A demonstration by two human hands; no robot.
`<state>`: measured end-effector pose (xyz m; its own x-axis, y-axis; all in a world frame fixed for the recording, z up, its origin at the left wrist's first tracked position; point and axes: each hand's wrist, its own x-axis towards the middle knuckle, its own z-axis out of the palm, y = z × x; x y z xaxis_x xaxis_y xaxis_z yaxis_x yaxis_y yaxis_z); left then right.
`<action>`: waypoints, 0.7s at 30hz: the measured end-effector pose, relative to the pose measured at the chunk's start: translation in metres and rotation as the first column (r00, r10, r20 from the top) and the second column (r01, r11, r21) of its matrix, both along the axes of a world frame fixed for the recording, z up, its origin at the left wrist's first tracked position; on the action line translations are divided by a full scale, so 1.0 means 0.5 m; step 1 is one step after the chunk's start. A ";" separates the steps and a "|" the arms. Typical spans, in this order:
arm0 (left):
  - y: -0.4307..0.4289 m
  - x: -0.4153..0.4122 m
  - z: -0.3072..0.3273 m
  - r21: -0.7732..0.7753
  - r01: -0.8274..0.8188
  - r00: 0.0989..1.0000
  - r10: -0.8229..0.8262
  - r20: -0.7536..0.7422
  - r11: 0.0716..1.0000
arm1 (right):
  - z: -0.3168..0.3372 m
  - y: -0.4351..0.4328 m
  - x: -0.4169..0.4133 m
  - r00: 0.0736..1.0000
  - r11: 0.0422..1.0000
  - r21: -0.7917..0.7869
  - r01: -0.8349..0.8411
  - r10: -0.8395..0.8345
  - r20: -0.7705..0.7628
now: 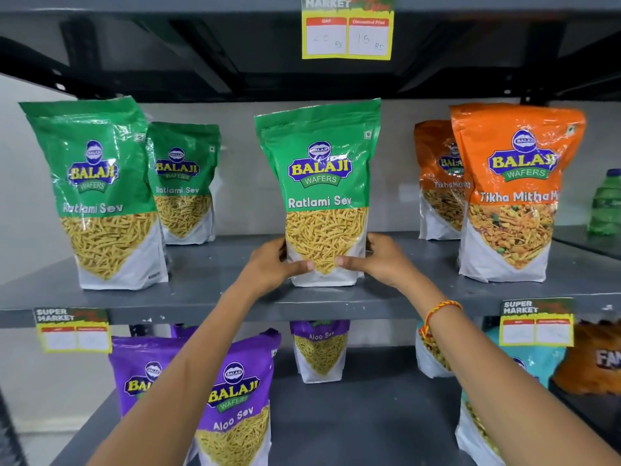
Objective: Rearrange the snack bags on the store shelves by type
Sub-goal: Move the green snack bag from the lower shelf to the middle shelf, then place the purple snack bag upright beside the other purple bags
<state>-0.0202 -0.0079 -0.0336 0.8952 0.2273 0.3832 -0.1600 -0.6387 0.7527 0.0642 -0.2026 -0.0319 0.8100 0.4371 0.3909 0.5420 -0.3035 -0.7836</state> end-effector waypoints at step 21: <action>0.186 -0.297 -0.507 -0.237 -0.422 0.839 0.279 -0.467 0.875 | -0.470 0.168 -0.163 0.915 0.970 -0.168 -0.174 0.096 -0.391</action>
